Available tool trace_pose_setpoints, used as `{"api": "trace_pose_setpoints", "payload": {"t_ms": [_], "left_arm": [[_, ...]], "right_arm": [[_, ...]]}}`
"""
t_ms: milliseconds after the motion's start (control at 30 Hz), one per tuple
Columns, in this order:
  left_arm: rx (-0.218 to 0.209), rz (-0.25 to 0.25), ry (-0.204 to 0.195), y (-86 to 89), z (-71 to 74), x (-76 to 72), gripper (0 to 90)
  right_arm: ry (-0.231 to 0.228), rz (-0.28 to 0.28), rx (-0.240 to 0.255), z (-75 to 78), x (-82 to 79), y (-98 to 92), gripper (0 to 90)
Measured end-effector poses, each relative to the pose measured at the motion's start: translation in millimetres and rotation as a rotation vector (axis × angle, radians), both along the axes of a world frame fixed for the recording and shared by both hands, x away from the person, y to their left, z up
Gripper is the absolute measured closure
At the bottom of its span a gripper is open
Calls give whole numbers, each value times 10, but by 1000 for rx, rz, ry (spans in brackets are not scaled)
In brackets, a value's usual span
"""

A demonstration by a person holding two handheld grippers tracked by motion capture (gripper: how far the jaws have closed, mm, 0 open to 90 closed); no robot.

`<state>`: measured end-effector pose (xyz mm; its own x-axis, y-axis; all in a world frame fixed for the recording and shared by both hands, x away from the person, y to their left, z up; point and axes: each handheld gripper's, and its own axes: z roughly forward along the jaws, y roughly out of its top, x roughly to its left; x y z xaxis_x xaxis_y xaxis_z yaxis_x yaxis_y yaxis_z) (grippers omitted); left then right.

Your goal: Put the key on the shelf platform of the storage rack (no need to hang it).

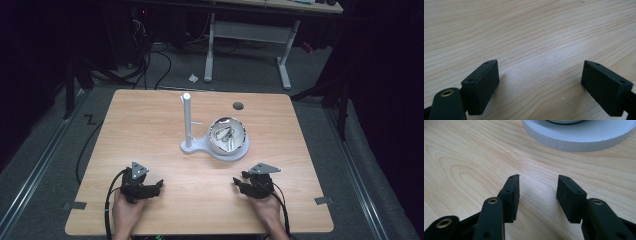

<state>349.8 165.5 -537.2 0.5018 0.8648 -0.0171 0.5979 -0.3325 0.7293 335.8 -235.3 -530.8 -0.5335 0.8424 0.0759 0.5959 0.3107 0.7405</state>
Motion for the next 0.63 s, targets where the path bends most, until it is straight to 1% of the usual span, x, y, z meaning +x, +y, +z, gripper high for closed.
{"api": "trace_pose_setpoints", "payload": {"t_ms": [100, 167, 267, 300, 367, 633], "left_arm": [[0, 0, 0, 0, 0, 0, 152], [0, 0, 0, 0, 0, 0, 152], [0, 1, 0, -1, 0, -1, 153], [0, 1, 0, -1, 0, -1, 153], [0, 1, 0, -1, 0, -2, 153], [0, 1, 0, -1, 0, -2, 153]], "right_arm": [[-3, 2, -10, 1, -4, 8, 531], [-13, 10, -30, -1, -12, 24, 522], [-39, 21, -85, -4, -34, 73, 511], [-46, 21, -94, -5, -39, 81, 509], [-38, 19, -85, -3, -37, 75, 508], [-41, 19, -87, -5, -38, 78, 508]]}}
